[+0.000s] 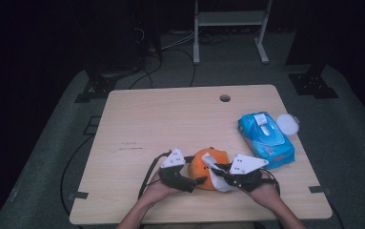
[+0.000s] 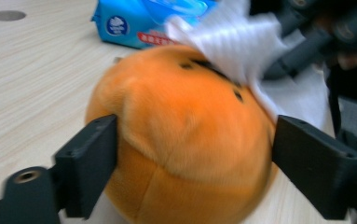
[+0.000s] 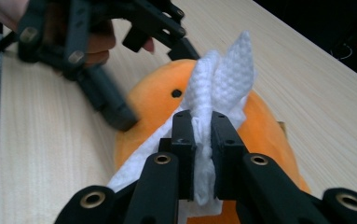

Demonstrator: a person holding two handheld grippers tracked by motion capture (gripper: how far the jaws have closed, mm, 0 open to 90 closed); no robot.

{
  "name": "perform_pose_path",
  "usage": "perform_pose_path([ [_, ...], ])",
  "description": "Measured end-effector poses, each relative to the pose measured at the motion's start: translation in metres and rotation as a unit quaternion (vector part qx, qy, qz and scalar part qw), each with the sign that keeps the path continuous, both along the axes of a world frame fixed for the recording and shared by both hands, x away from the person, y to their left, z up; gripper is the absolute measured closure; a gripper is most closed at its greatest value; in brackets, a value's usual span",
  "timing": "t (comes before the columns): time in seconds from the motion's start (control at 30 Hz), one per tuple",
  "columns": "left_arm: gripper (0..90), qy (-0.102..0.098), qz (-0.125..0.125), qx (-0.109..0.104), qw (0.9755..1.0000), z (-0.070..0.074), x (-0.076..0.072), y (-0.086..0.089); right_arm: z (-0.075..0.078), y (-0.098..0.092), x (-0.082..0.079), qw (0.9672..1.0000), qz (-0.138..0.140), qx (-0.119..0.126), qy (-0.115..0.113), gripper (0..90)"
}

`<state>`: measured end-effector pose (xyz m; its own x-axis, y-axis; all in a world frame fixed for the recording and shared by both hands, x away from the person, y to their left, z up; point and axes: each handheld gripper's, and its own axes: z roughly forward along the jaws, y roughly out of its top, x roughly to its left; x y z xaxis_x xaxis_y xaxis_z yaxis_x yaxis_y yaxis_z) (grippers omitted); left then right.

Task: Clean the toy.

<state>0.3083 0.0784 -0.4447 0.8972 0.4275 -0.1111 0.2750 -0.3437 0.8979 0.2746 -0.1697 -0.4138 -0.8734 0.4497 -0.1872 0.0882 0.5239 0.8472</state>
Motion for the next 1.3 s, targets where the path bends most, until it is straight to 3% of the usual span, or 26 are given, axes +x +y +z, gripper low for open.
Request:
perform_pose_path([
  [0.03,20.1,-0.036,-0.006,0.024,0.9990,0.000,-0.003,-0.004,0.001,0.002,-0.001,1.0000,0.003,0.000,-0.001,80.7],
  [0.07,24.0,-0.055,-0.012,0.033,0.9979,0.000,-0.006,-0.006,0.003,0.010,-0.004,0.9997,0.023,0.010,0.003,80.7],
  [0.23,26.7,-0.106,-0.036,0.067,0.9914,0.001,-0.017,-0.010,0.009,0.015,-0.004,0.9996,0.019,0.013,-0.013,80.7],
  [0.27,27.1,-0.112,-0.040,0.071,0.9904,0.000,-0.019,-0.010,0.011,0.009,0.001,0.9998,0.001,0.015,-0.013,80.7],
  [0.33,27.1,-0.117,-0.043,0.071,0.9896,-0.001,-0.021,-0.010,0.010,0.006,0.003,0.9998,-0.006,0.013,-0.013,80.7],
  [0.43,26.9,-0.108,-0.042,0.060,0.9914,-0.001,-0.019,-0.008,0.007,-0.012,0.010,0.9995,-0.030,0.013,-0.001,80.8],
  [0.5,26.9,-0.117,-0.041,0.060,0.9905,-0.001,-0.021,-0.011,0.006,-0.015,0.008,0.9994,-0.031,0.013,0.001,80.8],
  [0.63,26.6,-0.145,-0.047,0.080,0.9850,-0.001,-0.027,-0.018,0.009,-0.001,-0.001,0.9995,0.007,0.029,0.008,80.7],
  [0.7,26.6,-0.154,-0.052,0.093,0.9823,-0.001,-0.030,-0.018,0.009,0.011,-0.005,0.9993,0.029,0.023,0.004,80.7],
  [0.77,26.8,-0.148,-0.054,0.089,0.9835,-0.003,-0.029,-0.014,0.009,0.015,-0.005,0.9995,0.031,0.010,-0.006,80.7],
  [0.87,26.8,-0.139,-0.054,0.082,0.9854,-0.005,-0.028,-0.011,0.007,0.003,0.001,0.9999,0.005,-0.001,-0.013,80.6],
  [0.9,26.7,-0.131,-0.054,0.075,0.9870,-0.006,-0.026,-0.010,0.006,-0.002,0.002,1.0000,-0.004,0.000,-0.008,80.6],
  [1.13,25.8,-0.111,-0.052,0.068,0.9901,-0.007,-0.022,-0.007,0.001,-0.017,0.003,0.9996,-0.027,-0.006,-0.011,80.6],
  [1.2,25.4,-0.103,-0.043,0.072,0.9912,-0.008,-0.020,-0.006,0.002,-0.014,0.000,0.9997,-0.022,0.002,-0.007,80.6],
  [1.3,25.3,-0.076,-0.030,0.062,0.9947,-0.009,-0.014,-0.001,0.003,-0.007,-0.005,0.9999,0.011,0.012,0.002,80.5],
])
